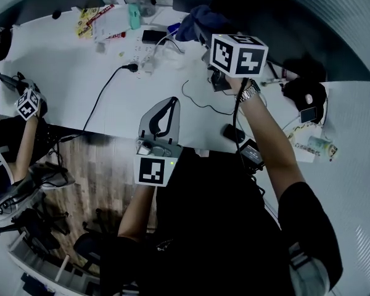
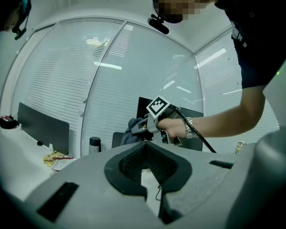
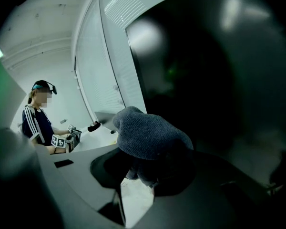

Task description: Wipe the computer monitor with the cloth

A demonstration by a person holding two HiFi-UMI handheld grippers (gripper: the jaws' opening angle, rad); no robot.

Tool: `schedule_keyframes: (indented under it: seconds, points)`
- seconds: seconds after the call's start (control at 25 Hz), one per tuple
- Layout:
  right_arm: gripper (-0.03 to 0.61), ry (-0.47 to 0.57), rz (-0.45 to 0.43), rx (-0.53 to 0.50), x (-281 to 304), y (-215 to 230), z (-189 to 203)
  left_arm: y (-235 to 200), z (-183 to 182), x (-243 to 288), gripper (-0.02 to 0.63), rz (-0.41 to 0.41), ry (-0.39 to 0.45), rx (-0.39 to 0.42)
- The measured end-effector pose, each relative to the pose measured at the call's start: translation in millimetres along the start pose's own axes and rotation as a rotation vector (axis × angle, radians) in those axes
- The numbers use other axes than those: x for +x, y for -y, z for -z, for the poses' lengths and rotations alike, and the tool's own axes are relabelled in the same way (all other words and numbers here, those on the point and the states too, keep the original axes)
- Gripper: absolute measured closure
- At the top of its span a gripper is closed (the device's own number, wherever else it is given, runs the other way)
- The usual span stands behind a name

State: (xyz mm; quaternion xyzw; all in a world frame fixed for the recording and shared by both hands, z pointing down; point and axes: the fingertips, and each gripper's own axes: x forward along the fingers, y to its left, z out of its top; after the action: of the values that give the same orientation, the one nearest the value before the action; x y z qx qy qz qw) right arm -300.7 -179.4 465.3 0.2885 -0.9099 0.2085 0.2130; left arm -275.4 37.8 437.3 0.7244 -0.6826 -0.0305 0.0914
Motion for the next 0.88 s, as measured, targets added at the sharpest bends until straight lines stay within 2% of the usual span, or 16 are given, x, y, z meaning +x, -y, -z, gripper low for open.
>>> schedule_keyframes:
  seconds: [0.28,0.88]
  points:
    - [0.451,0.061,-0.020,-0.025,-18,-11,-33,9,-7,-5,0.606,0.010,0.016,0.020]
    - [0.451,0.202,-0.050,-0.096,-59,-37,-112,28,-32,-6,0.606,0.038,0.074,0.012]
